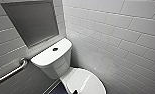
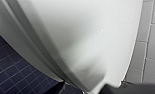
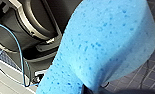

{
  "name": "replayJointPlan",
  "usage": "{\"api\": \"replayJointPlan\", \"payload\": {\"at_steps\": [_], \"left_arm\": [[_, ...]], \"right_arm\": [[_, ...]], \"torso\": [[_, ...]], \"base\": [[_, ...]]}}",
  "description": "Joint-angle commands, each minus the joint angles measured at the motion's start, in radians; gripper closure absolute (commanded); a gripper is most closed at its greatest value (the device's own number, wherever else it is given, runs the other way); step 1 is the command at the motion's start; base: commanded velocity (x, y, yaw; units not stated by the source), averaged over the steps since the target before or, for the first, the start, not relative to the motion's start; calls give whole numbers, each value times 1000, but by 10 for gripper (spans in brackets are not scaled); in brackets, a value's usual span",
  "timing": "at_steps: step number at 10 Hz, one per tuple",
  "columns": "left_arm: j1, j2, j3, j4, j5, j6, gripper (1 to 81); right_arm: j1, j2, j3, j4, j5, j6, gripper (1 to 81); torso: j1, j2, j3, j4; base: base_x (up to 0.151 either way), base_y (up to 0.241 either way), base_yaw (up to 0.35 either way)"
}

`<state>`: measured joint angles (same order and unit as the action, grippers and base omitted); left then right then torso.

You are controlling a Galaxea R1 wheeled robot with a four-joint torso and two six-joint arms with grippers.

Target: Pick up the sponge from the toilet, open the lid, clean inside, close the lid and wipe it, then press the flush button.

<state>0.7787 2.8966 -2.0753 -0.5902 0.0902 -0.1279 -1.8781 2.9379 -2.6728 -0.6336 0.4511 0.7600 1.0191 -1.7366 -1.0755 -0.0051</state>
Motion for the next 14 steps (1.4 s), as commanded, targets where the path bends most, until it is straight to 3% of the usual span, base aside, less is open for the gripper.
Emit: {"api": "replayJointPlan", "payload": {"at_steps": [1, 14], "left_arm": [[-124, -6, 69, -16, 6, 13, 10], [-154, 44, 14, -16, -38, 5, 10]], "right_arm": [[-48, -4, 1, -32, -58, -2, 811], [-47, 0, 4, -31, -63, 2, 811]], "torso": [[0, 0, 0, 0], [0, 0, 0, 0]], "base": [[0, 0, 0], [0, 0, 0]]}}
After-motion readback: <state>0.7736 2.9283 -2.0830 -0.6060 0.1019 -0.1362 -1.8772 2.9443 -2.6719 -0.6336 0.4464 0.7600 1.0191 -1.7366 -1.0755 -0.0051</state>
